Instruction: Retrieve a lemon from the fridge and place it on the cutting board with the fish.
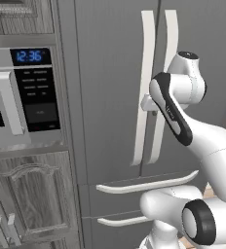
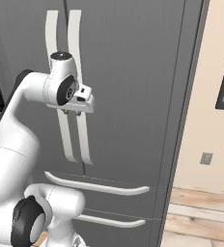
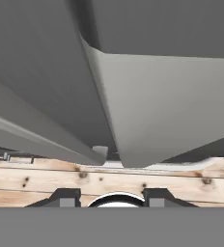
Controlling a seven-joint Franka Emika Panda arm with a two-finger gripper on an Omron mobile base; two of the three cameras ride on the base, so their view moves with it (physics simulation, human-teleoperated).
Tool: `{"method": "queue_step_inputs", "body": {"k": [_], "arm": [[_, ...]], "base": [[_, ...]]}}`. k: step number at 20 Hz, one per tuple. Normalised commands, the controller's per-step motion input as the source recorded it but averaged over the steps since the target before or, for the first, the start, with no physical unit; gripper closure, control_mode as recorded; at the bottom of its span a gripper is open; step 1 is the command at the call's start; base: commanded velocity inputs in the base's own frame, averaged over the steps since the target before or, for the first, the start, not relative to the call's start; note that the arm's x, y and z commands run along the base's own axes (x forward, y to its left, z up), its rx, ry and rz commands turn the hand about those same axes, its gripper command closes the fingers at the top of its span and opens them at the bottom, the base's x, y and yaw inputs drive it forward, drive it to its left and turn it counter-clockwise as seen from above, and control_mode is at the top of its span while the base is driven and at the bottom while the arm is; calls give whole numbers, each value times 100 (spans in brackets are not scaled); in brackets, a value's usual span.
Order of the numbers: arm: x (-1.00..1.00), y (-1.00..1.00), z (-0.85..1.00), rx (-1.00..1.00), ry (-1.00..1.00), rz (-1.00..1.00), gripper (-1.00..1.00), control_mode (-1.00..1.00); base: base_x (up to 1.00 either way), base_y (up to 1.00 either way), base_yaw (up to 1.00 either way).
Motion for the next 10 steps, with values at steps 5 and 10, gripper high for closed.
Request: {"method": "queue_step_inputs", "body": {"k": [5, 10], "arm": [[0, 0, 0, 0, 0, 0, -100, 100], [0, 0, 0, 0, 0, 0, -100, 100]], "base": [[0, 0, 0], [-13, 0, 0]]}}
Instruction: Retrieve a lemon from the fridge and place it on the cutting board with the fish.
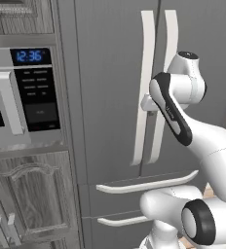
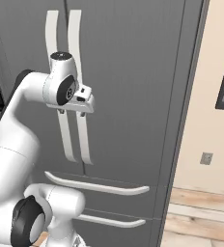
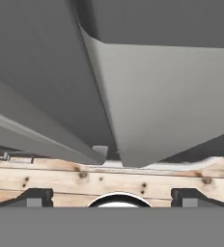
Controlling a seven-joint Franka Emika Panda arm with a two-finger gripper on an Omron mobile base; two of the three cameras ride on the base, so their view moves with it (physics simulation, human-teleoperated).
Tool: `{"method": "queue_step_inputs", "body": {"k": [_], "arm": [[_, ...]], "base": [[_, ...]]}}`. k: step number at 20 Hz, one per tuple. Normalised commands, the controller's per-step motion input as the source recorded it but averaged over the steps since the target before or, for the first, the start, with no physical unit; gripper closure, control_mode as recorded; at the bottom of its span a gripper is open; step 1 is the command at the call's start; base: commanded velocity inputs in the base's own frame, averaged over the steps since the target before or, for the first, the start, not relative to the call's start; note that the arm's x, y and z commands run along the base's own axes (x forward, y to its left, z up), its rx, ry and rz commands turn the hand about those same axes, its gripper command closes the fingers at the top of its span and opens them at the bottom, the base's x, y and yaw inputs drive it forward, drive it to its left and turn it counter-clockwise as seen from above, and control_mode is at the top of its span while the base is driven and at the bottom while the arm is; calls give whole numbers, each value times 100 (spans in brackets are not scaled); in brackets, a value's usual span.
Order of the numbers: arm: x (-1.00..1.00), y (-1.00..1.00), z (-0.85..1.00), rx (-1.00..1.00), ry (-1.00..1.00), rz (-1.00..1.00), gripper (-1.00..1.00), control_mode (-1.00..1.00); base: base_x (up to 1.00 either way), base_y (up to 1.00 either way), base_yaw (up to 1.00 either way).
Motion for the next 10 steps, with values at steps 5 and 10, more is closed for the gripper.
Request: {"method": "queue_step_inputs", "body": {"k": [5, 10], "arm": [[0, 0, 0, 0, 0, 0, -100, 100], [0, 0, 0, 0, 0, 0, -100, 100]], "base": [[-34, 0, 0], [-39, 0, 0]]}}
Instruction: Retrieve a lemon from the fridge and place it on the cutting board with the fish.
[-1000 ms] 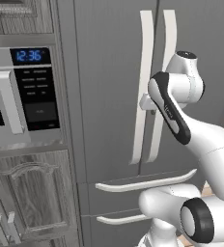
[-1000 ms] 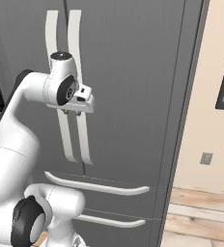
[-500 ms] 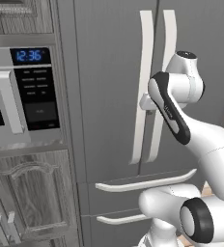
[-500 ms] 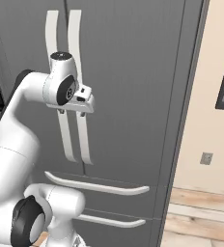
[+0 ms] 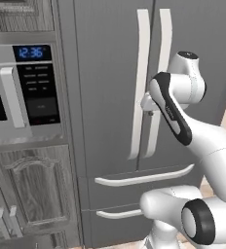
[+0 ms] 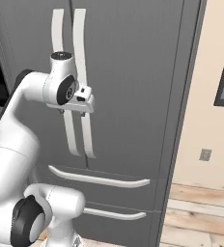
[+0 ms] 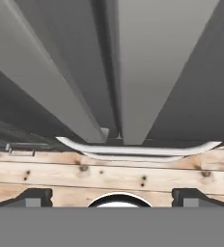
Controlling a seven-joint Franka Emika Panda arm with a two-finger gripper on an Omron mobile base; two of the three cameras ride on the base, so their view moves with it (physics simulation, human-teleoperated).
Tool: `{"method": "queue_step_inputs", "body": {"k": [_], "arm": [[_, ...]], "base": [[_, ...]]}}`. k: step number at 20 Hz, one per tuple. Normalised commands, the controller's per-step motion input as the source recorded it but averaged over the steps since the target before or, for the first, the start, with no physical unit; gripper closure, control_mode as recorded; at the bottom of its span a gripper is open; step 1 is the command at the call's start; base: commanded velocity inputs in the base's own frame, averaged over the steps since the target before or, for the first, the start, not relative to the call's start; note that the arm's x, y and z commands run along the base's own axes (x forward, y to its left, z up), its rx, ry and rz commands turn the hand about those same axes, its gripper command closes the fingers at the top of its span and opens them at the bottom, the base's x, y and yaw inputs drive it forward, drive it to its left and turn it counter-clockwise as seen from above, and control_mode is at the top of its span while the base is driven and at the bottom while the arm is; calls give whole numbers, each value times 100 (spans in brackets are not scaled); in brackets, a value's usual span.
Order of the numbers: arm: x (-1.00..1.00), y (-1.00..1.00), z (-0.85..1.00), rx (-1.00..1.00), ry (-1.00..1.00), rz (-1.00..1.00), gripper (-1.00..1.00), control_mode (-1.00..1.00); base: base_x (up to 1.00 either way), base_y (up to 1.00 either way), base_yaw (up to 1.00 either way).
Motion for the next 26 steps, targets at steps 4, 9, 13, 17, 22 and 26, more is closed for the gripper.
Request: {"method": "queue_step_inputs", "body": {"k": [4, 9, 13, 17, 22, 26], "arm": [[0, 0, 0, 0, 0, 0, -100, 100], [0, 0, 0, 0, 0, 0, -100, 100], [0, 0, 0, 0, 0, 0, -100, 100], [0, 0, 0, 0, 0, 0, -100, -100], [0, 0, 0, 0, 0, 0, -100, -100], [6, 0, -1, 0, 0, 0, -100, -100]], "base": [[-44, -1, 0], [-51, -5, -2], [-18, 0, -1], [0, 0, 0], [0, 0, 0], [0, 0, 0]]}}
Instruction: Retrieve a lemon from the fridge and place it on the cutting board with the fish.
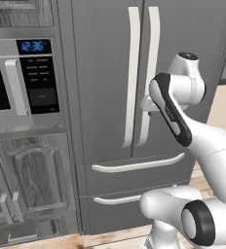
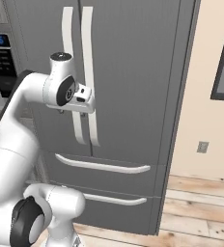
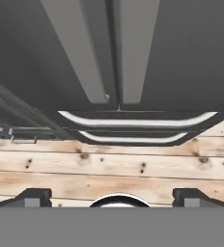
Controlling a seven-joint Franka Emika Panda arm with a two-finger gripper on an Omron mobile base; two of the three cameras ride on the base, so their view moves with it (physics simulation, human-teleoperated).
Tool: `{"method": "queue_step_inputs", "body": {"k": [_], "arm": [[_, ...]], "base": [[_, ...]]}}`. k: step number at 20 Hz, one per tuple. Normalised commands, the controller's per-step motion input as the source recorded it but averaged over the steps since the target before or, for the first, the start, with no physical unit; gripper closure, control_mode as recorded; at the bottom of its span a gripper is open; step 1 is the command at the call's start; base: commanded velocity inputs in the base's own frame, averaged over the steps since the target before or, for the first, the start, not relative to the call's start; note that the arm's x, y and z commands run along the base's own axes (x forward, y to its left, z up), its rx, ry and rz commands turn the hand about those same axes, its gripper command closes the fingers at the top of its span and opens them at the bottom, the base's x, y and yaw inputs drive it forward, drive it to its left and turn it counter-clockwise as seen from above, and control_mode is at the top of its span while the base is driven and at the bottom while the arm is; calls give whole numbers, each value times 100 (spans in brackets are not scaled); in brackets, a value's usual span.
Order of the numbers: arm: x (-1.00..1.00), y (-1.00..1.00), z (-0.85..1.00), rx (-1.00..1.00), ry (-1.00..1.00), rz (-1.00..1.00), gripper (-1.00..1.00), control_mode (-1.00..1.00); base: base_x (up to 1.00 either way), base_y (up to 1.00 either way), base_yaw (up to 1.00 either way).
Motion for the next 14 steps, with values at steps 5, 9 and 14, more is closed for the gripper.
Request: {"method": "queue_step_inputs", "body": {"k": [5, 9, 14], "arm": [[42, -15, -41, -21, 11, 0, -100, -100], [49, -26, -16, -2, -14, 1, -100, -100], [12, -1, -1, 0, -17, 1, -100, -100]], "base": [[0, 0, 0], [0, 0, 0], [0, 0, 0]]}}
